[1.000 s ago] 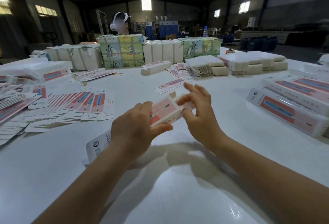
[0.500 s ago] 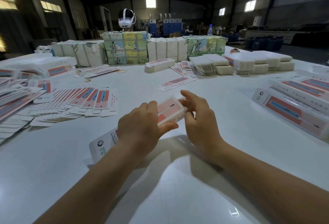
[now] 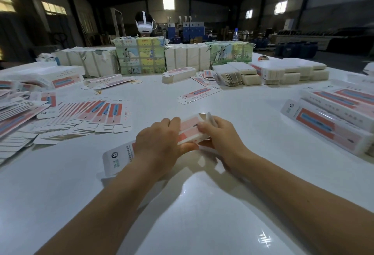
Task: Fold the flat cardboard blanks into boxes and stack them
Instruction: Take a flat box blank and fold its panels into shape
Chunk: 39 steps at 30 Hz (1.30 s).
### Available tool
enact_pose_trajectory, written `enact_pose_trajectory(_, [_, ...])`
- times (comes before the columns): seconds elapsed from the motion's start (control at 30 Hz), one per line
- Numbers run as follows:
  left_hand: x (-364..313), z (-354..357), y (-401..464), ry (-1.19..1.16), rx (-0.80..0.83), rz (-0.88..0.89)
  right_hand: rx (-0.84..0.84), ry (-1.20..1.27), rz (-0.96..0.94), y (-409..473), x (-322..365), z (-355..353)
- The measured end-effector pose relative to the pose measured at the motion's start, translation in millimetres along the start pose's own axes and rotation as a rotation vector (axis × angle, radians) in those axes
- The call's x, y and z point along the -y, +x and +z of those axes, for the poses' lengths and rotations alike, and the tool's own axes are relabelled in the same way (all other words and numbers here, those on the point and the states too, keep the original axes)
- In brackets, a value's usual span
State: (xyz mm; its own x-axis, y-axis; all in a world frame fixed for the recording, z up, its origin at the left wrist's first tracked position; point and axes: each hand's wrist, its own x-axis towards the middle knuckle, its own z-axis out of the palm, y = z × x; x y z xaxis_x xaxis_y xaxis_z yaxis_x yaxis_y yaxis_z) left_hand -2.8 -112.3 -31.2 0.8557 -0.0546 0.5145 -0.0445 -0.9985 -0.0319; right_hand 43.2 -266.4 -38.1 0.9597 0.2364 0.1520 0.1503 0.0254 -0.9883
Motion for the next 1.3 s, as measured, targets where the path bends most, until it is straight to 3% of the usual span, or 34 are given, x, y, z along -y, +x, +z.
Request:
enact_pose_trajectory(0.23, [-3.3,3.6,0.6,0.068,-0.032,0.014,-0.058,-0.512,-0.246,-7.1,1.3,4.2])
enact_pose_trajectory(0.5, [-15.3,4.9,-0.8,0.187,-0.032,-0.004,-0.104,-0.665,-0.323,-9.2,-3.6,8.7])
enact_pose_trajectory(0.57, [-14.3,4.2,-1.1,0.155,-0.043,-0.021,-0.115,-0.521,-0.256,-9.8,0.7,9.8])
enact_pose_trajectory(0.7, [-11.8,1.1,-0.9,0.086,-0.053,-0.044,-0.070,0.074,0.014,-5.9,12.6,5.7])
enact_pose_trajectory(0.83, [-12.2,0.3,0.7,0.092,-0.075,-0.031,-0.011,0.118,0.010,-5.1,11.3,-1.0])
enact_pose_trajectory(1.07, [-15.3,-2.8,0.2,0.173,-0.111,0.006,0.008,0.543,0.306,2.6,12.7,-7.2])
enact_pose_trajectory(1.3, [-15.0,-11.5,-1.3,0.230,-0.141,0.104,0.068,0.652,0.392,6.3,14.5,-14.6])
